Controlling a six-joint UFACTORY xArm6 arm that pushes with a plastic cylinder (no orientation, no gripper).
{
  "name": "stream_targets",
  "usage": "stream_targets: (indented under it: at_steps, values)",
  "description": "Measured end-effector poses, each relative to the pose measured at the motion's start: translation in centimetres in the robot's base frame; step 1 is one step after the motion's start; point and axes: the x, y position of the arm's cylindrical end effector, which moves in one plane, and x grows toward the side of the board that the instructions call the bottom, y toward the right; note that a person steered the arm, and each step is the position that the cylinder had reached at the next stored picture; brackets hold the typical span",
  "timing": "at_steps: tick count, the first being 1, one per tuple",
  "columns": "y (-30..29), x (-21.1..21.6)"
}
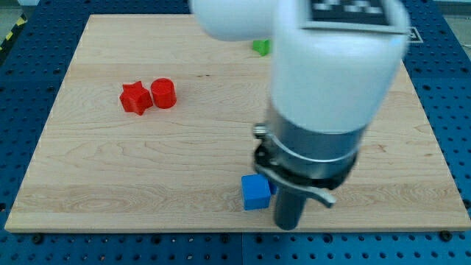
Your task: Slide the blue cube slightly to the top left of the blue triangle
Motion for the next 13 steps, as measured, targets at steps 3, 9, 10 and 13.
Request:
stream_targets:
  at_steps: [3,9,10,13]
  values:
    - [-3.4,-2.1]
    - [-8.4,-0.6]
    - [-8.4,-0.9]
    - [-8.4,-3.2]
